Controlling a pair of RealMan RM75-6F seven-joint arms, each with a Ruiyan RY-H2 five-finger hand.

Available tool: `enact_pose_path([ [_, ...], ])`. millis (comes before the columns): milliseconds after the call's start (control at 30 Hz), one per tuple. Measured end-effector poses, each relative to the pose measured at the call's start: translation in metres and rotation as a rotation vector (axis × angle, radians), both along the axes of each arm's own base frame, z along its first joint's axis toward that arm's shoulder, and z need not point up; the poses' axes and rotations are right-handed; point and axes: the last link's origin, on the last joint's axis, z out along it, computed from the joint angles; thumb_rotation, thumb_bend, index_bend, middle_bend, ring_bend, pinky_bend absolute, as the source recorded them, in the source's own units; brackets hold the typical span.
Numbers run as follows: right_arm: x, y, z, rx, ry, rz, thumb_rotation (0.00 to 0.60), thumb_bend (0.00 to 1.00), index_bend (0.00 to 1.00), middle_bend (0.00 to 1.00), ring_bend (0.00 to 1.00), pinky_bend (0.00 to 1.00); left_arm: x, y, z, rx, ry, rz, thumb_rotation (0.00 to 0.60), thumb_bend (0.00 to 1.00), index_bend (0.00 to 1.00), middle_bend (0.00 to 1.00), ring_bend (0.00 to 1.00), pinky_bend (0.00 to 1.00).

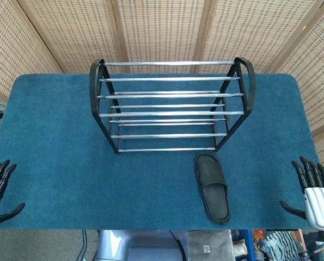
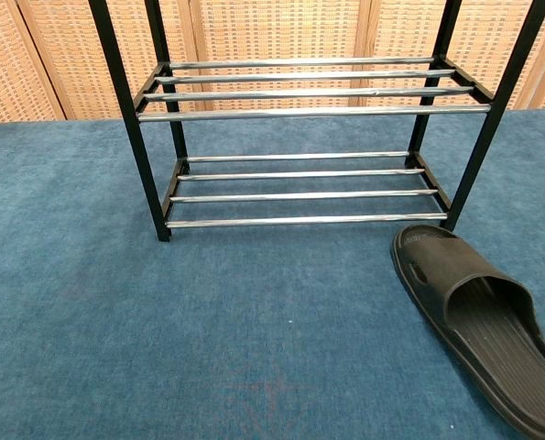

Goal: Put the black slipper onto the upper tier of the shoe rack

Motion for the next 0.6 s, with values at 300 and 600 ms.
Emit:
enact_pose_path([
  [300,0.001,-0.001,-0.003,0.017,-0.008,0.016,0.600,0.00,0.02,0.00,0.00,0.00,-0.001,0.001,0.001,0.000,-0.002,0.006,0.600,0.20,0.00,0.00,0.00,0.00],
  [600,0.020,-0.023,-0.017,0.167,-0.096,0.188,0.600,0.73,0.21,0.15,0.00,0.00,-0.004,0.006,0.003,0.011,-0.012,0.030,0.600,0.20,0.00,0.00,0.00,0.00],
])
